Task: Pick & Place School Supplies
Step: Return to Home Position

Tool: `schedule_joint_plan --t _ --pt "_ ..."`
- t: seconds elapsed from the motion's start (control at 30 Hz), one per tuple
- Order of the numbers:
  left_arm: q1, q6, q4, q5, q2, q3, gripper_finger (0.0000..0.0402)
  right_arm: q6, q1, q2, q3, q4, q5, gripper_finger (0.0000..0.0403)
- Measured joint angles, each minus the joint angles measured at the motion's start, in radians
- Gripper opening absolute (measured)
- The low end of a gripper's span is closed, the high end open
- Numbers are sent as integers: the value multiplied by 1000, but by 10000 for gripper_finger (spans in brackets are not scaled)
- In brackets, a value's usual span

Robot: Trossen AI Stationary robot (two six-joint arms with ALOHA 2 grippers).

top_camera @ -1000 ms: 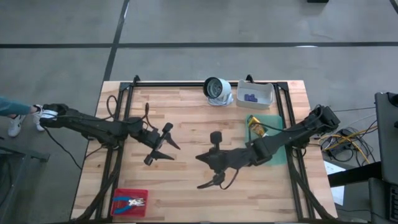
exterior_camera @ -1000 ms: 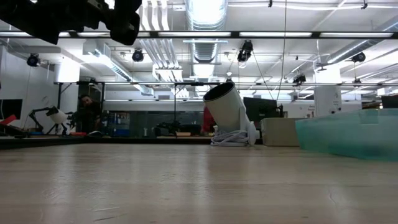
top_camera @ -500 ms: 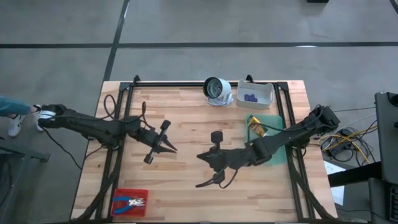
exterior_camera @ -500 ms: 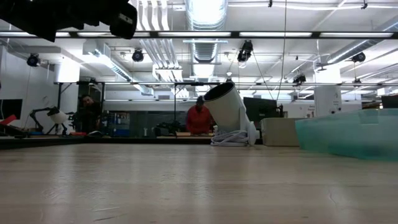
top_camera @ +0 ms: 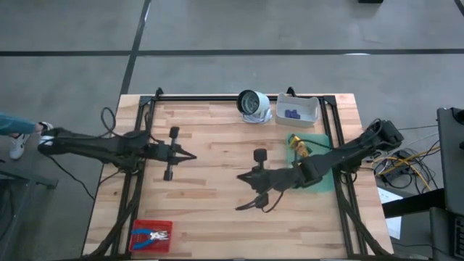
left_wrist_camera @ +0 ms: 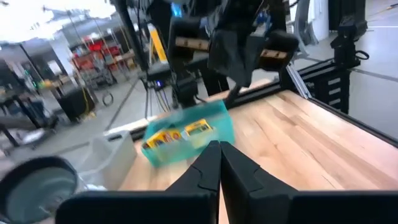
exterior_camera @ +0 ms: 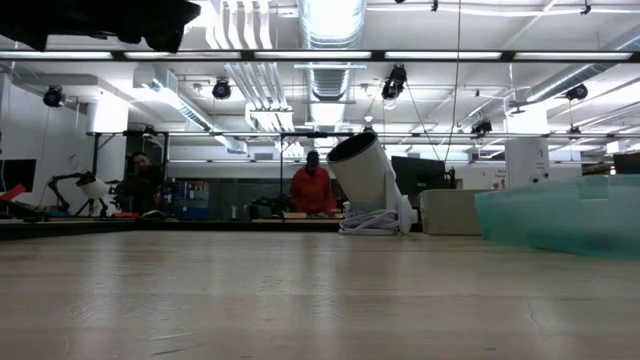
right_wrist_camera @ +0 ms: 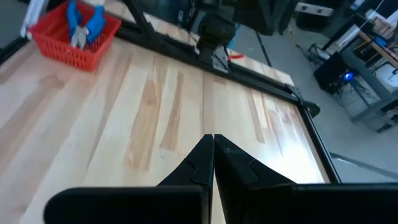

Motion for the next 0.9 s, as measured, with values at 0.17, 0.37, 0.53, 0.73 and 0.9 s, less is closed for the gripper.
schedule_joint_plan --t 0.17,0.37,0.53,0.73,0.9 --pt "0 48 2 25 -85 -47 10 -1 -2 -87 -113 92 -2 8" --pt "0 55 13 25 -144 -131 5 0 -3 -236 -314 262 -8 8" --pt "0 83 43 21 -188 -194 11 -3 -3 -372 -477 359 -4 8" --pt "4 136 109 -43 -236 -256 7 -26 -14 -566 -626 417 -1 8" --pt "7 134 123 -80 -269 -291 7 -22 -34 -706 -720 415 0 8"
